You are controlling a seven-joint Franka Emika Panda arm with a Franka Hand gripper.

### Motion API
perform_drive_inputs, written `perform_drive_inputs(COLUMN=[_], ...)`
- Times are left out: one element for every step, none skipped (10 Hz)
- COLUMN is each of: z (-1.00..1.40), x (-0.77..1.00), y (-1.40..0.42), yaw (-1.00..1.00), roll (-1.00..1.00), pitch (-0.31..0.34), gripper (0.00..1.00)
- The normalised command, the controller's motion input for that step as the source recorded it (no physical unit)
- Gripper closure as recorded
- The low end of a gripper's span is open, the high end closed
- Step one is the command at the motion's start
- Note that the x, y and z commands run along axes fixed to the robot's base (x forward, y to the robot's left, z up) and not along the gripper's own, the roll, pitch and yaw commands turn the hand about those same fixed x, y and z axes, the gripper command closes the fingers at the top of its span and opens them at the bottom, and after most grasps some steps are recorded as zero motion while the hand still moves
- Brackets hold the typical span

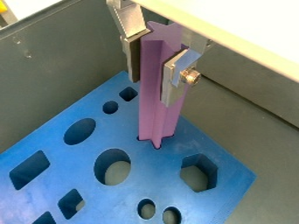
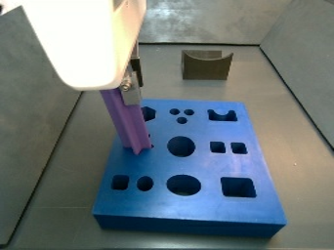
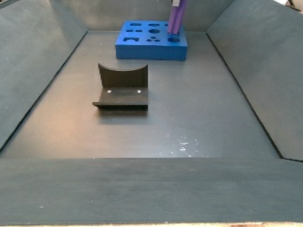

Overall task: Pick up the star object. Move up. Move to above the board. Insert the star object.
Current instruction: Insert the star object.

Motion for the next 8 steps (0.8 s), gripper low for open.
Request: perform_drive_inputs(z=[-1.00,-1.00,-1.00,-0.93,-0.13,-0.07,-1.00,-1.00], x=[0.12,0.36,0.29,0.17,-0.09,0.00,0.03,0.05], y=[-0.09,0.30,0.35,0.44,0.03,0.00,0.00,0.02], yaw=[0.22,0.53,0.53,0.50,0.17,0.00,0.00,0.00], roll=[0.00,-0.04,-0.06,-0.09,-0.08,0.00,0.00,0.00], pitch=[0.000,0.000,0.000,0.000,-0.103,0.000,0.000,0.000], gripper=[1.00,1.00,1.00,1.00,1.00,1.00,1.00,1.00])
